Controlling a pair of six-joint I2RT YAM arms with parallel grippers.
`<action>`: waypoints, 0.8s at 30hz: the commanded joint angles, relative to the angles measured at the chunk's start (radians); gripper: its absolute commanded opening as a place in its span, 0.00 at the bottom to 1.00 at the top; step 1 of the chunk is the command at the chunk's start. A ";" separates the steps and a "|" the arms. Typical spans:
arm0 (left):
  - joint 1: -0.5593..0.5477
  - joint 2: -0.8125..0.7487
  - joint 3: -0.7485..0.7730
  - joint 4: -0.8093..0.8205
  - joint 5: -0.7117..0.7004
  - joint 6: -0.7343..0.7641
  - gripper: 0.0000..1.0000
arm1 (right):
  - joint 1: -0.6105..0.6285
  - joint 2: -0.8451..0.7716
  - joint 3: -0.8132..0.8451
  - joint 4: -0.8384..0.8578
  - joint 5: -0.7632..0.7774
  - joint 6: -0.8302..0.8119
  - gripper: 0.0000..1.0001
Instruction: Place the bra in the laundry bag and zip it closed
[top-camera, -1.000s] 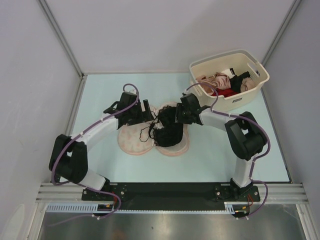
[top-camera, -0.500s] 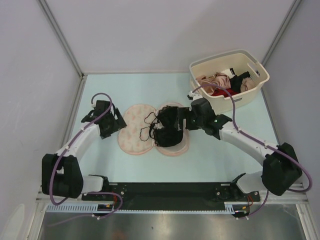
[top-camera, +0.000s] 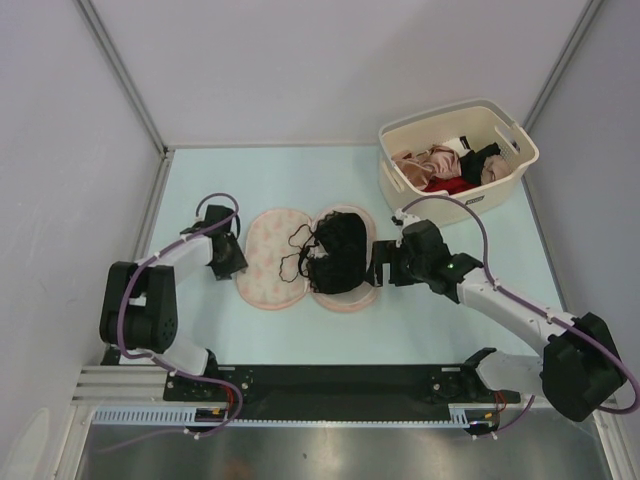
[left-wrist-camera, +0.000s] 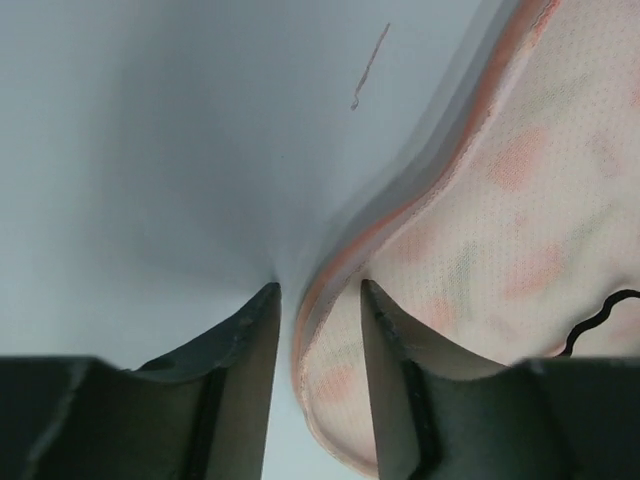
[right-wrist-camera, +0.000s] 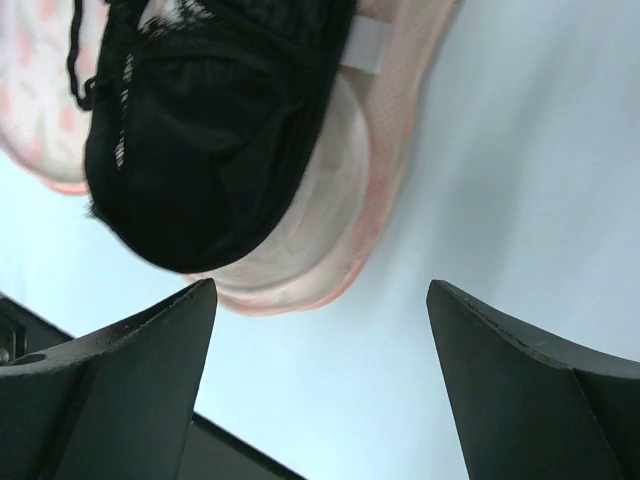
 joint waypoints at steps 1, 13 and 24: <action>0.006 0.080 -0.010 0.046 0.029 -0.021 0.34 | -0.044 0.000 -0.005 0.055 -0.003 -0.002 0.91; -0.275 -0.244 0.160 -0.145 -0.201 -0.007 0.00 | -0.088 0.223 -0.021 0.236 -0.149 0.026 0.69; -0.650 -0.315 0.361 -0.241 -0.270 -0.101 0.00 | -0.088 0.390 -0.039 0.345 -0.140 0.063 0.44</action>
